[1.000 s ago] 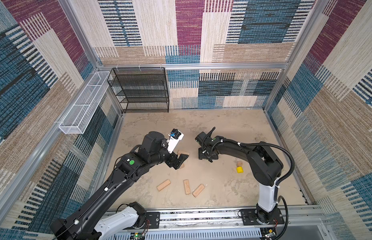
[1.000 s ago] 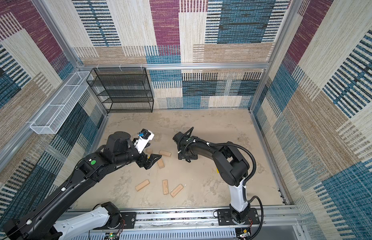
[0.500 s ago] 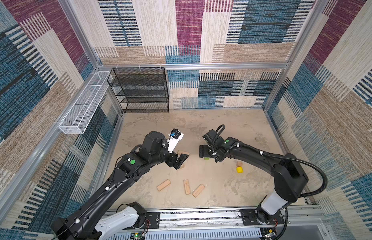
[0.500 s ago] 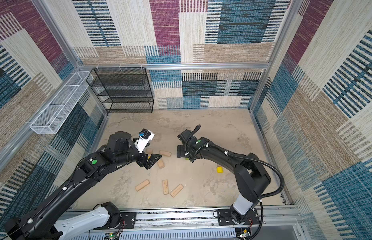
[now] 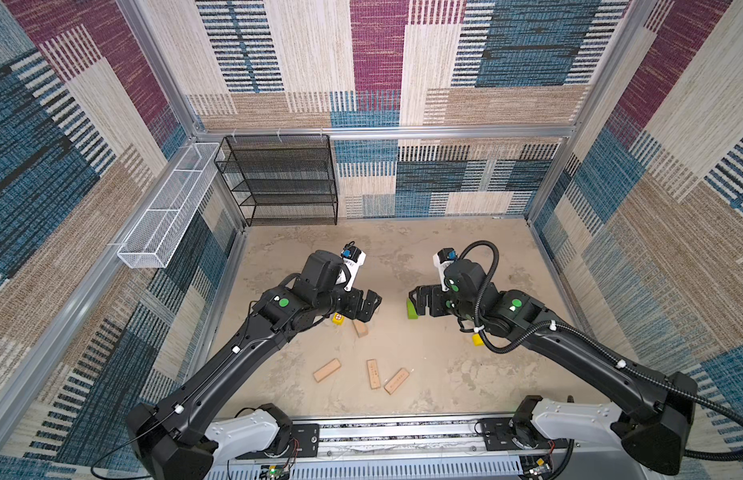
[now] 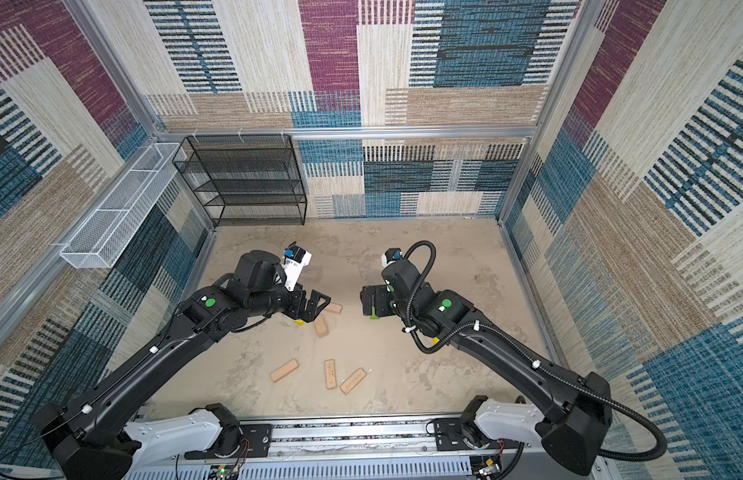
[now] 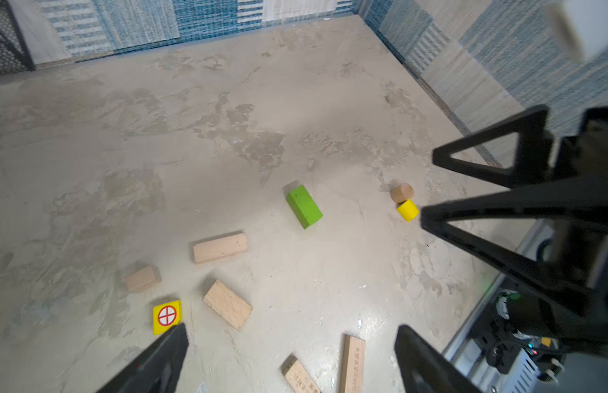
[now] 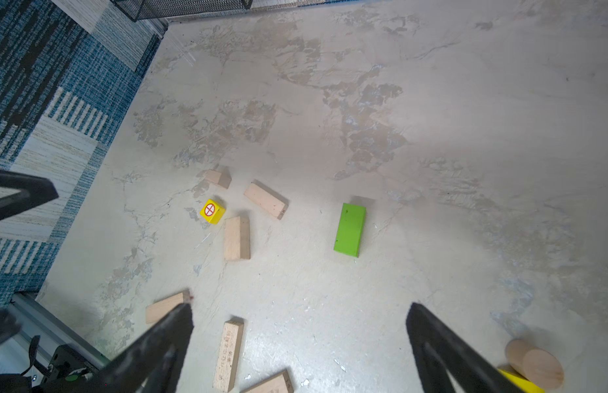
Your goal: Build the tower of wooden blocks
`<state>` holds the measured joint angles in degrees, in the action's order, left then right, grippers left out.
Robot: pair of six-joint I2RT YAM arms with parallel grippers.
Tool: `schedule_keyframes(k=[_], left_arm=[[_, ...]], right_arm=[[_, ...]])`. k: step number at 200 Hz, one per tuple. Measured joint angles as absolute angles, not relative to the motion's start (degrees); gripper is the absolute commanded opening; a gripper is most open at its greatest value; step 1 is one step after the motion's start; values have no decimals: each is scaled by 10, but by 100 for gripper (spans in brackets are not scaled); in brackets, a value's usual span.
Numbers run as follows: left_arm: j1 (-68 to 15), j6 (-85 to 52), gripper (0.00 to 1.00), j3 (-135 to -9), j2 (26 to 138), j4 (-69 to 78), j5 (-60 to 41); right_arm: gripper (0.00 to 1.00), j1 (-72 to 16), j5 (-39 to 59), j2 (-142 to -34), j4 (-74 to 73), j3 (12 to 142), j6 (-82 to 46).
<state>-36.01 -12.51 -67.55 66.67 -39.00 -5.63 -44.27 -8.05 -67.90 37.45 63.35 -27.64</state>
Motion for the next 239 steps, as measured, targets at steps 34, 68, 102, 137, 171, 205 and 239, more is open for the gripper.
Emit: schedule_keyframes(k=[34,68,102,137,171,205,239], left_arm=[[-360,-143,99,-628,642,-398,-37],[-359,-135,99,-608,626,-396,-34],[-349,-113,99,-610,626,-392,-35],[-303,-96,99,-608,636,-391,-41],[-226,-94,93,-585,663,-353,-112],[-157,-95,91,-557,702,-309,-188],[-142,-92,91,-582,740,-309,-214]], right_arm=[[100,-443,-78,-681,384,618,-269],[100,-456,-64,-695,384,591,-265],[100,-464,-67,-701,370,573,-252],[99,-464,-74,-713,353,563,-219],[100,-464,-101,-710,326,554,-209],[100,-464,-150,-702,266,495,-194],[100,-464,-164,-698,220,463,-179]])
